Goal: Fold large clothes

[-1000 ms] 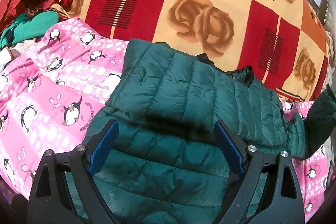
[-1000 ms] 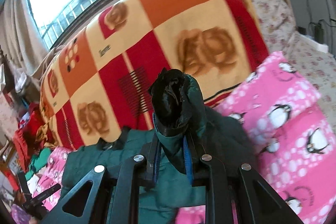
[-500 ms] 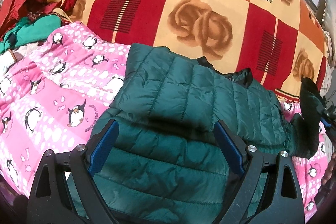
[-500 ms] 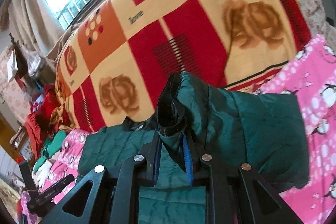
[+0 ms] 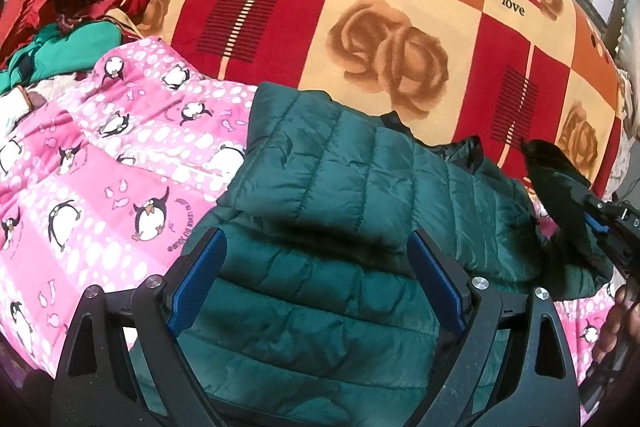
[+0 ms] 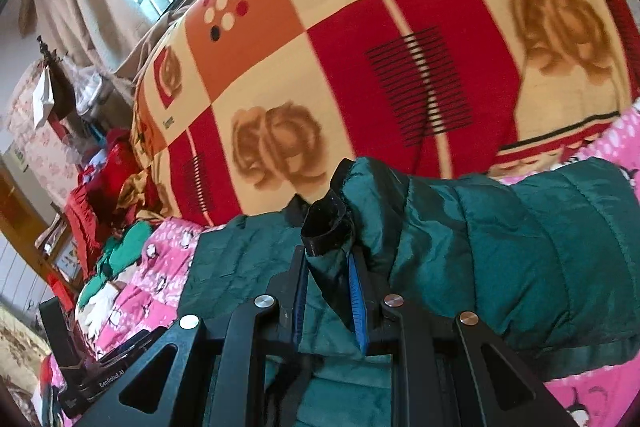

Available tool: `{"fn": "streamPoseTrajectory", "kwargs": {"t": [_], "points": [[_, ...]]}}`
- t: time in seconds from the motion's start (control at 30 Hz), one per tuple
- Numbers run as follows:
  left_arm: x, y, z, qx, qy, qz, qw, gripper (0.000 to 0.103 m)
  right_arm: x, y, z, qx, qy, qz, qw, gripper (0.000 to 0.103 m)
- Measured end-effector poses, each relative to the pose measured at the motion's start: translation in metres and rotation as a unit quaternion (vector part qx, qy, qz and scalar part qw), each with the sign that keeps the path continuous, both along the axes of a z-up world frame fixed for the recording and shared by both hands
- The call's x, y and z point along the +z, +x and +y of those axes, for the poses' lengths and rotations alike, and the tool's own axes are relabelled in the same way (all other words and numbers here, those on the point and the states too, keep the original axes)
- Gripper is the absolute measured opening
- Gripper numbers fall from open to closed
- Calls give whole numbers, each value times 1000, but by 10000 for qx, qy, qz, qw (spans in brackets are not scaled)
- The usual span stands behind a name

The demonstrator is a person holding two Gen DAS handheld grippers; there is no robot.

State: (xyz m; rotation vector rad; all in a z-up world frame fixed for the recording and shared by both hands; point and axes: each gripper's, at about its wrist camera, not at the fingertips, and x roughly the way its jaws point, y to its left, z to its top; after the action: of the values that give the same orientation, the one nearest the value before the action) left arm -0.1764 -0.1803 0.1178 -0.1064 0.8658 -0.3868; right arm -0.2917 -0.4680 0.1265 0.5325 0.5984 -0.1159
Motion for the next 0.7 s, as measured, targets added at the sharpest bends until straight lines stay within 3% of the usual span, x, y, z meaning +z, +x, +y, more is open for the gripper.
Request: {"fn": "streamPoseTrajectory", "kwargs": {"t": [0.7], "points": [[9,7,28,125,-256,-34,9996,92,-28,80,72,881,192,422,9950,19]]}}
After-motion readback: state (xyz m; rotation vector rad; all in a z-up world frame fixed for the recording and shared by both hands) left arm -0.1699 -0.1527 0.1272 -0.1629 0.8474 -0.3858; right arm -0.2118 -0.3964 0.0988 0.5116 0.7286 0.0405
